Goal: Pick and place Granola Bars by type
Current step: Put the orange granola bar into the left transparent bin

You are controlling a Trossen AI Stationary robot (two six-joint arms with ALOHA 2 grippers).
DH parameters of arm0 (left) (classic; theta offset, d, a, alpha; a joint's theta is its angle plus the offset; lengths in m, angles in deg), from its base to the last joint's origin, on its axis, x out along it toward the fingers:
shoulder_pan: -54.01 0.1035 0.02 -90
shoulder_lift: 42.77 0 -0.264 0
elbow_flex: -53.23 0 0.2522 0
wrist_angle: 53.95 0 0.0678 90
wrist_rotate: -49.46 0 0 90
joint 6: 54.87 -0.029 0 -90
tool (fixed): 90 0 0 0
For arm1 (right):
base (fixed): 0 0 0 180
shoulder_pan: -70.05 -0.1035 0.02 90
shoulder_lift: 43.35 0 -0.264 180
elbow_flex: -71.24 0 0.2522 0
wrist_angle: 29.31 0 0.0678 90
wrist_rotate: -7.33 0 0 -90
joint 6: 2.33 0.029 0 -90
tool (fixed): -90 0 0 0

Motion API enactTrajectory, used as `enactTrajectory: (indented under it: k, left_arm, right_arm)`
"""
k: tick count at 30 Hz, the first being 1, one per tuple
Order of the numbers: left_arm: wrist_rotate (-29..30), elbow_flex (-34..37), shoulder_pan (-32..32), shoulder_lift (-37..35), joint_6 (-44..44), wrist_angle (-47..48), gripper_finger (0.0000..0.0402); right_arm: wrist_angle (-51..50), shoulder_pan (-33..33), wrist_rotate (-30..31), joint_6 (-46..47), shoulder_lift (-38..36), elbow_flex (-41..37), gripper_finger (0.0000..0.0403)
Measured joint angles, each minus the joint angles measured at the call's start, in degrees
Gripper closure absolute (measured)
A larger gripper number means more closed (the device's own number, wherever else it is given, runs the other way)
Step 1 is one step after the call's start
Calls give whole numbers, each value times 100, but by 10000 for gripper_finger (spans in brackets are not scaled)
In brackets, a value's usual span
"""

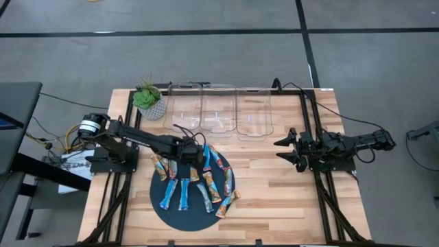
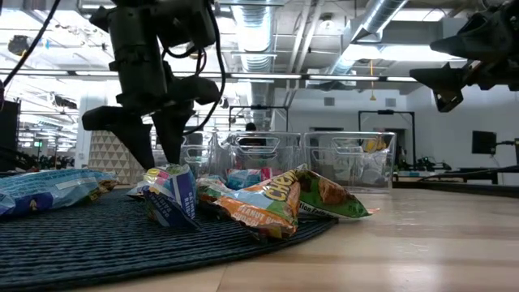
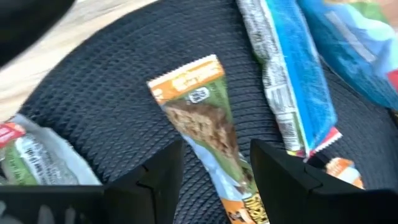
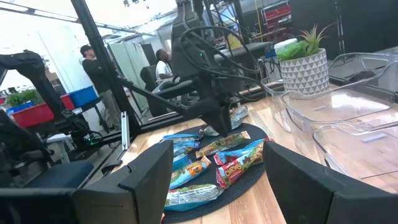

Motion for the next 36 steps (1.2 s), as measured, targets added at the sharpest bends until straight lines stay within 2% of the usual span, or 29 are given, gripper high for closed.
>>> enactTrajectory:
  k: [6, 17, 33, 36]
  left_arm:
    - [-4, 13, 11, 2, 114, -1, 223]
    - [-381, 13, 13, 501, -12, -411, 223]
    - [-590, 7, 16, 636, -658, -625, 224]
    - [-600, 7, 13, 638, -704, -641, 233]
  right_arm:
    - [-1, -1, 1, 0, 0, 2, 159]
    - [17, -2, -3, 0, -7, 0, 159]
    - [-6, 0, -3, 2, 92, 2, 159]
    - [-6, 0, -3, 2, 92, 1, 159]
